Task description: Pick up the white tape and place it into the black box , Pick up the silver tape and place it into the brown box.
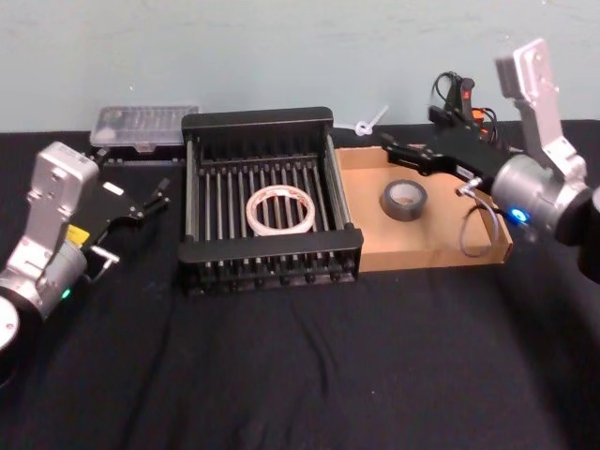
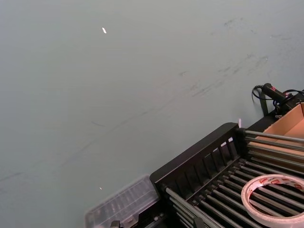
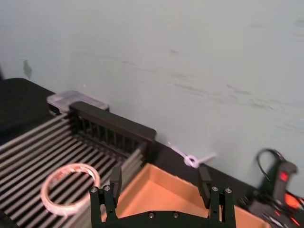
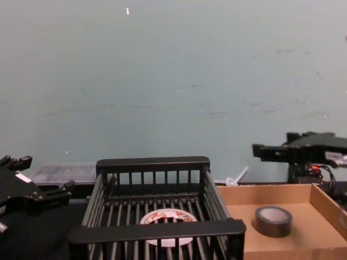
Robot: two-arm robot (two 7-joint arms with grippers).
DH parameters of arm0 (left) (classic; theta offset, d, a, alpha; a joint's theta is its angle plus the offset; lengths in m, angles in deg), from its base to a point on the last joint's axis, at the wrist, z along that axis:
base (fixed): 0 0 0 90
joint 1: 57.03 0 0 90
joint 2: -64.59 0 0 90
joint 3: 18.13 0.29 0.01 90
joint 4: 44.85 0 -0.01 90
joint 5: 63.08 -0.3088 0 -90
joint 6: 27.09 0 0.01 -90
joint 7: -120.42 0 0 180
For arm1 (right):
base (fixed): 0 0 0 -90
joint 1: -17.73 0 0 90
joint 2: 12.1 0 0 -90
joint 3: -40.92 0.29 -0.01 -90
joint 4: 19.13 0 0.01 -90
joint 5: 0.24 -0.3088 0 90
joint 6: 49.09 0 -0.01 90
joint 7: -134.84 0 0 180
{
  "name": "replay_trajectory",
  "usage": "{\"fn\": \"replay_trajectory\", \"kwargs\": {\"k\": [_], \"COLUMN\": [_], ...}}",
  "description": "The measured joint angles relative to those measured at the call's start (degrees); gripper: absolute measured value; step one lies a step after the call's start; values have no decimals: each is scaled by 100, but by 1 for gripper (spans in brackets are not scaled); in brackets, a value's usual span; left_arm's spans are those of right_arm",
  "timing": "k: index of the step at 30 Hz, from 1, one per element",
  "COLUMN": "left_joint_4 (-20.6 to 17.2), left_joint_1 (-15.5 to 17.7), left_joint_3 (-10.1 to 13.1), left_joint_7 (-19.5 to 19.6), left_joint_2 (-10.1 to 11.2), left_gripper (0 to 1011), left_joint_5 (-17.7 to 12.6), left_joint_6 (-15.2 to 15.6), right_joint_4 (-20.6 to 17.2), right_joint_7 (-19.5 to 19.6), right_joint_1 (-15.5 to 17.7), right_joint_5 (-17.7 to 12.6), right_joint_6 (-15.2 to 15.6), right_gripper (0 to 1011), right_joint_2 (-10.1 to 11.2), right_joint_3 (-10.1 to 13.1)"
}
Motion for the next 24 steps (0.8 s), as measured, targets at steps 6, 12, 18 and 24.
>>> {"fn": "replay_trajectory", "kwargs": {"k": [6,12,18,24], "left_joint_4": [0,0,0,0], "left_joint_1": [0,0,0,0], "left_joint_3": [0,0,0,0], "left_joint_7": [0,0,0,0], "left_joint_2": [0,0,0,0], "left_gripper": [1001,1001,1001,1001], "left_joint_5": [0,0,0,0], "left_joint_6": [0,0,0,0], "right_joint_4": [-130,-154,-130,-48], "right_joint_7": [115,194,198,219], "right_joint_1": [299,543,692,755], "right_joint_5": [2,40,81,129], "right_joint_6": [-78,-177,-199,-199], "right_gripper": [1002,1002,1002,1002], "right_joint_2": [129,184,177,131], "right_joint_3": [174,316,368,407]}}
